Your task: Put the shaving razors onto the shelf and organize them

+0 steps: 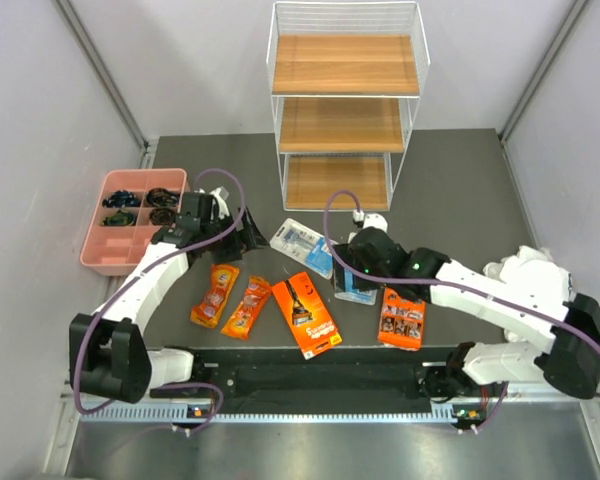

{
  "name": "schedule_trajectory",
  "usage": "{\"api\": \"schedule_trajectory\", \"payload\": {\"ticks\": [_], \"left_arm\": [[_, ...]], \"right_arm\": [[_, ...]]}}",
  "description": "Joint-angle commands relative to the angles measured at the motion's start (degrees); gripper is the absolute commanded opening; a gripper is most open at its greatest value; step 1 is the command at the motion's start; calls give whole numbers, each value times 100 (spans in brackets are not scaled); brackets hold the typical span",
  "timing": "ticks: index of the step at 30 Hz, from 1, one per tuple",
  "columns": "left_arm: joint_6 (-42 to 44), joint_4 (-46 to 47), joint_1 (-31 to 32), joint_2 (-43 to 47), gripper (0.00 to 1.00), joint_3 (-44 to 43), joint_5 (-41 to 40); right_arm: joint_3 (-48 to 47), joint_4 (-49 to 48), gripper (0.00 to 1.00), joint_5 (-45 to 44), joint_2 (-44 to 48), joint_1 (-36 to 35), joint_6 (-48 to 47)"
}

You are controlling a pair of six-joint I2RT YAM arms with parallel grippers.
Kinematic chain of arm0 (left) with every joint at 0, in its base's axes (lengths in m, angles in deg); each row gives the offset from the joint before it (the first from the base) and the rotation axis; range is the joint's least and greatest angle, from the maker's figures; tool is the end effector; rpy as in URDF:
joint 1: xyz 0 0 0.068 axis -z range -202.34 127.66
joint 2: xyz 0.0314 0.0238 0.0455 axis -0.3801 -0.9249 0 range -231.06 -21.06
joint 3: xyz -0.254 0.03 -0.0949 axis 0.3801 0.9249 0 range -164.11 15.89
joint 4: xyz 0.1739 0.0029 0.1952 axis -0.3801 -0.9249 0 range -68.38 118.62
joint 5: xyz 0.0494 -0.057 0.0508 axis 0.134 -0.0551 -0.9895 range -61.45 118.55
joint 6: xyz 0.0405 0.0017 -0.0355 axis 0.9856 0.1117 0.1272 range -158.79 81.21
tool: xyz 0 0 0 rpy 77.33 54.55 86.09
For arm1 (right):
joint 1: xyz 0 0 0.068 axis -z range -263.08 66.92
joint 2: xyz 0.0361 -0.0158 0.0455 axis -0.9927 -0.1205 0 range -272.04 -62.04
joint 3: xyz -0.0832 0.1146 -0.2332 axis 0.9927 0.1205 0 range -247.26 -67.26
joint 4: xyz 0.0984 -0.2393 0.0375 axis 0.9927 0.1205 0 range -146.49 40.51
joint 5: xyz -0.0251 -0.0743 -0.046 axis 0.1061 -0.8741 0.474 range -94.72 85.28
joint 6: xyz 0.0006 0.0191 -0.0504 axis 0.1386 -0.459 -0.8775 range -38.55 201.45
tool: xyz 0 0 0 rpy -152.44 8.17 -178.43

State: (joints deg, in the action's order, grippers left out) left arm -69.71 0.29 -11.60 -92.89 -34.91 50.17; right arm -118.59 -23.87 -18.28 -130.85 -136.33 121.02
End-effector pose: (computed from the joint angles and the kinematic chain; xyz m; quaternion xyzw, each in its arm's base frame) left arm 0.2506 -0.0609 0.2511 -0.0973 0.9183 -0.2857 0.2562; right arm 0.1537 0.1921 0.2600 -0.0712 0.9316 0.1689 0.3140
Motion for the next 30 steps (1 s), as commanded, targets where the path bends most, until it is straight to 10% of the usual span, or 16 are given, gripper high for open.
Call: {"api": "schedule_trajectory", "payload": {"ticks": [1,30], "left_arm": [[-230,21,51,-94,95,-263,-106],[-2656,250,1624,-3143,70,-2099,-1574]], "right_arm": [[-667,-89,98,-226,-465,-62,-511],[-651,139,99,-94,-484,377,-327]]}}
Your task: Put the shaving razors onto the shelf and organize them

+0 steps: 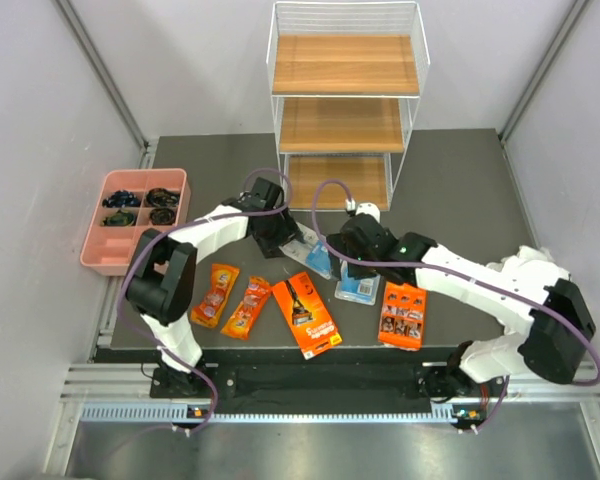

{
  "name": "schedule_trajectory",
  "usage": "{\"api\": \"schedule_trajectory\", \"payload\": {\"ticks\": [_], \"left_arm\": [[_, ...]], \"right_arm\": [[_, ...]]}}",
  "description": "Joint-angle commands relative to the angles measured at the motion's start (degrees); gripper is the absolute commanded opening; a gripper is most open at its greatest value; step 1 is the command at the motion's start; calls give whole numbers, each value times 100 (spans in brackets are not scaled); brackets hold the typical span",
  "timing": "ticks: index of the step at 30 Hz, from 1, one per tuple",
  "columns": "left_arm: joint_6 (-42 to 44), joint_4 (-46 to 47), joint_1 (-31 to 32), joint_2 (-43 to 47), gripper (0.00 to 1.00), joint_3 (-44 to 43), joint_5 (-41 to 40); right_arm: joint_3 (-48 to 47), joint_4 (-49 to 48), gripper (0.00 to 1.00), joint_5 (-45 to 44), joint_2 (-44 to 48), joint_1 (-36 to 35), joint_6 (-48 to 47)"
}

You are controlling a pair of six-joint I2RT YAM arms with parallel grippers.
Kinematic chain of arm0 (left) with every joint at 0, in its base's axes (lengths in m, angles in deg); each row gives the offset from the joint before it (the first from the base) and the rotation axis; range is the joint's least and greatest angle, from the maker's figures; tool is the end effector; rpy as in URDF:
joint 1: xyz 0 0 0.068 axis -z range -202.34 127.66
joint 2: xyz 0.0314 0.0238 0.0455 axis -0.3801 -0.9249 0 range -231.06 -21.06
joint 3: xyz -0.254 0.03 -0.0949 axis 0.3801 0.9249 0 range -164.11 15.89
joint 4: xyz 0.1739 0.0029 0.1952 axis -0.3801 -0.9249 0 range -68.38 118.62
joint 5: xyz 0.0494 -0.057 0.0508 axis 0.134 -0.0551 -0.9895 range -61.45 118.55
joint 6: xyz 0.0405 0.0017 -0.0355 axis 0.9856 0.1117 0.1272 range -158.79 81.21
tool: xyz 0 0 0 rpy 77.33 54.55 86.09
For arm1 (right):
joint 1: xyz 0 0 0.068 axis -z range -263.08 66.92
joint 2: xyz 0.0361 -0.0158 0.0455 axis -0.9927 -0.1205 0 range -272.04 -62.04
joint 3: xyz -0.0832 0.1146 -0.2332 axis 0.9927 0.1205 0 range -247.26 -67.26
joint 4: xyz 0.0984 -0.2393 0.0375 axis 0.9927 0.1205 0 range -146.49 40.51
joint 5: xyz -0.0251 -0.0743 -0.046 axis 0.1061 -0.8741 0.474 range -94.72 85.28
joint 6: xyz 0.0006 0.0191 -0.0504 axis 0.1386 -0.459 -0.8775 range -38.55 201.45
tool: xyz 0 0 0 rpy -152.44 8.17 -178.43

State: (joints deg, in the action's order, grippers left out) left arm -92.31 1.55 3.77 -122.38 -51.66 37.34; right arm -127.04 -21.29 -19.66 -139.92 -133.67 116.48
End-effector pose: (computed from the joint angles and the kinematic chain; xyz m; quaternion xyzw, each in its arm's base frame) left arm 0.3226 -0.1643 0.1907 -0.2099 0.9421 -0.2176 0.1453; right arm 0.1853 0.2112 0.2657 -0.0869 0.9380 0.1216 0.3129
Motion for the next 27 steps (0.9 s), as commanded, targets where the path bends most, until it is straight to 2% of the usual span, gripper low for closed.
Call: {"api": "schedule_trajectory", "payload": {"ticks": [1,10,12,15,18,23,24,27], "left_arm": [[-449,123,105,-248,69,-478,-291],[-590,123,421,-880,64,-962,-405],[-607,132,456,-1030,58,-953,-396],[-642,140,483,-1153,56,-874,-431],[-651,149,501,-1259,48,-848,-502],[-783,184,509,-1373,48,-804,-616],[-818,237,509,-1347,53,-725,-642],[-932,377,509,-1163,56,-585,-800]], "right_arm": [[222,-136,99,52,450,119,136],[547,-101,99,17,696,163,268],[574,-84,99,0,731,181,303],[644,-66,99,-26,819,172,321],[723,-75,99,-27,880,181,338],[793,-66,99,17,924,190,373],[811,-75,99,35,933,190,382],[872,-75,99,35,977,190,391]]}}
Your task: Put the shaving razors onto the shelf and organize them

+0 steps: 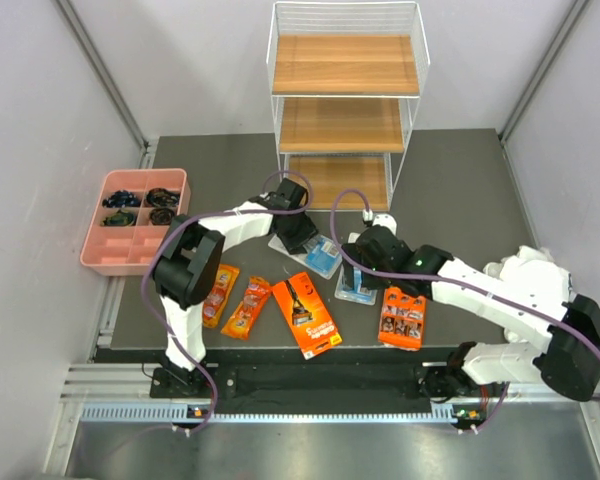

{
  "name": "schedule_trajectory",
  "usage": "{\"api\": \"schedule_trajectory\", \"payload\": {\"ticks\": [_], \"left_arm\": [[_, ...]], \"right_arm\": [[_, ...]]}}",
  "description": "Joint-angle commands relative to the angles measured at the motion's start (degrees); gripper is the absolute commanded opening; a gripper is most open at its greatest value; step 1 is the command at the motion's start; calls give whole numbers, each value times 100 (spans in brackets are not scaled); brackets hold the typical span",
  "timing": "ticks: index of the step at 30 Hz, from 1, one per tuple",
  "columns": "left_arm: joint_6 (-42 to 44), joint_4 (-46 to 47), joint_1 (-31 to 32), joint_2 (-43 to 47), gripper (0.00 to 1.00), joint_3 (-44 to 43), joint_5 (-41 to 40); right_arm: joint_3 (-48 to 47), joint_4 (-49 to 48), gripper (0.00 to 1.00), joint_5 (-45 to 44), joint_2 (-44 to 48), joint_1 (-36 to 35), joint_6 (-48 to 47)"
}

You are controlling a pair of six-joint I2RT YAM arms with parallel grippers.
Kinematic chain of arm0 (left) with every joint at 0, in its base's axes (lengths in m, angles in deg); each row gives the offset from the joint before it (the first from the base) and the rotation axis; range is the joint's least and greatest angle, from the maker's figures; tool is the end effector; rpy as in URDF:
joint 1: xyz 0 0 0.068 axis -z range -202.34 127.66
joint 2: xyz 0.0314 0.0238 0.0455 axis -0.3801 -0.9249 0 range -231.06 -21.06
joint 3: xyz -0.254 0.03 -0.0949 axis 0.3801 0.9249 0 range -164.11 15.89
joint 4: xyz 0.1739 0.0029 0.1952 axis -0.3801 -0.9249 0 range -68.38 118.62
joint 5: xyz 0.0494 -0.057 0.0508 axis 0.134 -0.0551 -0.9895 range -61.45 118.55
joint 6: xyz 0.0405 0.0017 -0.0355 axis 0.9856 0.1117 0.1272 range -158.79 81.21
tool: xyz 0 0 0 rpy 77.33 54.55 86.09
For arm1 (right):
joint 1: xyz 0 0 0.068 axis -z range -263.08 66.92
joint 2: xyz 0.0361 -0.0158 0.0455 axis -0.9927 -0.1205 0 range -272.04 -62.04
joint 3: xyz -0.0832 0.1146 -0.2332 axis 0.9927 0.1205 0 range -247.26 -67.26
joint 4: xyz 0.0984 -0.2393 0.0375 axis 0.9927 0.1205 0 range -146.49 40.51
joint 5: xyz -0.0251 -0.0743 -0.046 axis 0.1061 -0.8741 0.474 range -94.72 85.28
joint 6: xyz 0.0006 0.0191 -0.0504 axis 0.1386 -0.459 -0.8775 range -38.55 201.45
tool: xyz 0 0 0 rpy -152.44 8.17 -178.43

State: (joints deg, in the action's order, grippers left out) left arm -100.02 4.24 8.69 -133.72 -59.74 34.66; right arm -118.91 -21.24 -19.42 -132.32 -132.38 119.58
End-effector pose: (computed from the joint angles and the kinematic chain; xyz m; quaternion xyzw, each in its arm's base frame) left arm 0.3457 -0.2125 0.1614 -0.2394 0.9377 -0.2135 0.1336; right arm 0.1673 0.1808 0.2531 -0.0523 0.9423 0.1246 0.3063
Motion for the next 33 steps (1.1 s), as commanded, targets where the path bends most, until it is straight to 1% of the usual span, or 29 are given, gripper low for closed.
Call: {"api": "schedule_trajectory", "payload": {"ticks": [1,2,5,10,15,19,25,26,27,29,30,33], "left_arm": [[-187,144,18,33,58,242,-558],[-187,188,18,121,59,312,-558],[-214,311,18,384,61,470,-917],[-310,258,9,649,59,629,-1296],[-319,153,0,342,57,392,-1165],[-337,135,9,43,53,216,-1051],[-293,127,9,-98,46,286,-989],[-249,161,9,-107,45,295,-963],[-197,170,17,-176,40,295,-928],[-117,92,35,-273,38,225,-875],[-82,74,35,-352,35,233,-848],[6,39,70,-502,22,225,-769]], "right_arm": [[94,-70,99,20,225,61,89],[112,-70,99,28,243,61,98],[191,-97,99,46,269,61,133],[270,-141,99,99,243,61,168],[270,-167,99,169,208,61,186],[253,-88,99,160,208,52,186],[314,-123,99,178,217,61,212],[323,-140,99,195,217,61,230],[332,-149,99,204,217,52,239],[358,-176,99,231,217,61,248],[367,-176,99,239,217,52,256],[385,-167,99,257,225,61,274]]}}
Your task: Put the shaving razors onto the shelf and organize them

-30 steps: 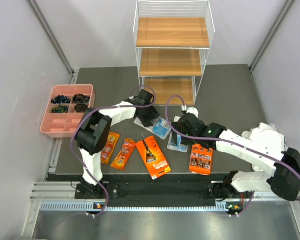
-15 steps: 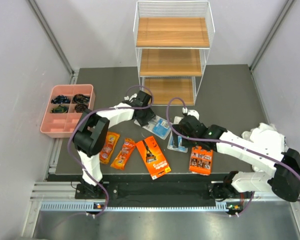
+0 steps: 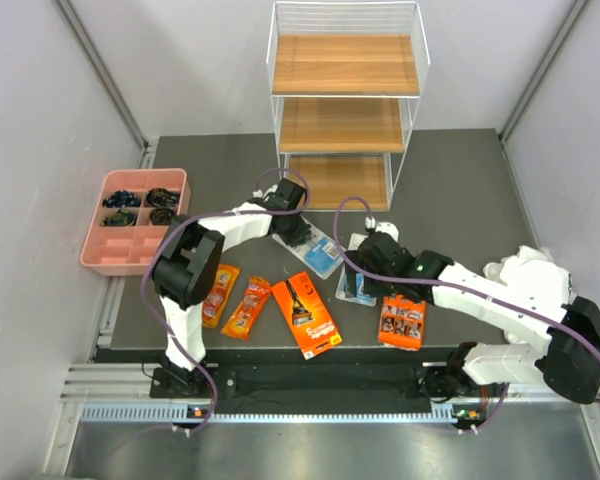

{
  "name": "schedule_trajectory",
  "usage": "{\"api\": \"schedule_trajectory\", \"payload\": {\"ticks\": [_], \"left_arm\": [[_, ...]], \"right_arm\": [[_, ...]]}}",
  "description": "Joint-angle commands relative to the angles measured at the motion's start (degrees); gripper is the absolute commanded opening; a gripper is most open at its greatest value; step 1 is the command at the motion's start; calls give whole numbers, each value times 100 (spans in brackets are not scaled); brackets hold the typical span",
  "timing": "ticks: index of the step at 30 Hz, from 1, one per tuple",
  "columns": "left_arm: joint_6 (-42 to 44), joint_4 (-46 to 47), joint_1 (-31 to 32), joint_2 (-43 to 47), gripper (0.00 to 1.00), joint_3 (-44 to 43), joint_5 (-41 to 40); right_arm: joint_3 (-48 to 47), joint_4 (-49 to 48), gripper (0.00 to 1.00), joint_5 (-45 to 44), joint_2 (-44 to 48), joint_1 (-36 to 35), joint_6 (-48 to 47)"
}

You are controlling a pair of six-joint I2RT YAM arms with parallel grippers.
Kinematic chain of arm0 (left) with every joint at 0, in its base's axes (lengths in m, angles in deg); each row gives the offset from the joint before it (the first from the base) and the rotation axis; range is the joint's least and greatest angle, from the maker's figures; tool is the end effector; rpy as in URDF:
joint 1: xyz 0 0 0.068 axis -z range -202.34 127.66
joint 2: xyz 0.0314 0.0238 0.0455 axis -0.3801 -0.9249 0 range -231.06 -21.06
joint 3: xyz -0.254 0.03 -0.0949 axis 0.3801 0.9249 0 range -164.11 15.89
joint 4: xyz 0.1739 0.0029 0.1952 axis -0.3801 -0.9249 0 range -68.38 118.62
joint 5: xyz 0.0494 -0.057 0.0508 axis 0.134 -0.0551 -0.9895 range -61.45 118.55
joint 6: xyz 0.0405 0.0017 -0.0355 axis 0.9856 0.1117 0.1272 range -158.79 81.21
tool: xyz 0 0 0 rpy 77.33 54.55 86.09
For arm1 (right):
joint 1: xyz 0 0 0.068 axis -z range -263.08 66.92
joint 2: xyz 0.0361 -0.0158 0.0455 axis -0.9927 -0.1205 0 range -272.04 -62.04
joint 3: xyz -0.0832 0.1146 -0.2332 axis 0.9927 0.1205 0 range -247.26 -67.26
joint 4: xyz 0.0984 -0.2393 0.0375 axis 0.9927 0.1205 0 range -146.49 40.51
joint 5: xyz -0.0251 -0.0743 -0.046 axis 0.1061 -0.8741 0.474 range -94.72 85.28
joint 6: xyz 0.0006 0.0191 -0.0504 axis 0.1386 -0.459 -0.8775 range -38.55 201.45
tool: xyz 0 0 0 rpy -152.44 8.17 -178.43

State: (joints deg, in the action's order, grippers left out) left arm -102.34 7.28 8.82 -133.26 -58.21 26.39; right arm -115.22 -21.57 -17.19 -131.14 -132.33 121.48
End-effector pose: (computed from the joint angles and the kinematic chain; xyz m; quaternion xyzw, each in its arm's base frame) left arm 0.3475 -0.2086 0.1596 -0.2738 0.9248 -0.1815 0.1919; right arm 0.1602 0.1743 0.2376 -0.0448 0.9503 0.1300 0.2795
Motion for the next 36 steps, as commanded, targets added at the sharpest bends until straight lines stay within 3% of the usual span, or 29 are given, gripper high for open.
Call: {"api": "schedule_trajectory", "payload": {"ticks": [1,4,36], "left_arm": [[255,-265,66,-574,12,80,74],[308,-169,83,-601,0,194,162],[536,166,22,1261,0,686,435]], "right_arm": [[33,-134,99,34,116,56,93],[77,-152,99,60,142,56,119],[261,-416,99,517,529,56,163]]}}
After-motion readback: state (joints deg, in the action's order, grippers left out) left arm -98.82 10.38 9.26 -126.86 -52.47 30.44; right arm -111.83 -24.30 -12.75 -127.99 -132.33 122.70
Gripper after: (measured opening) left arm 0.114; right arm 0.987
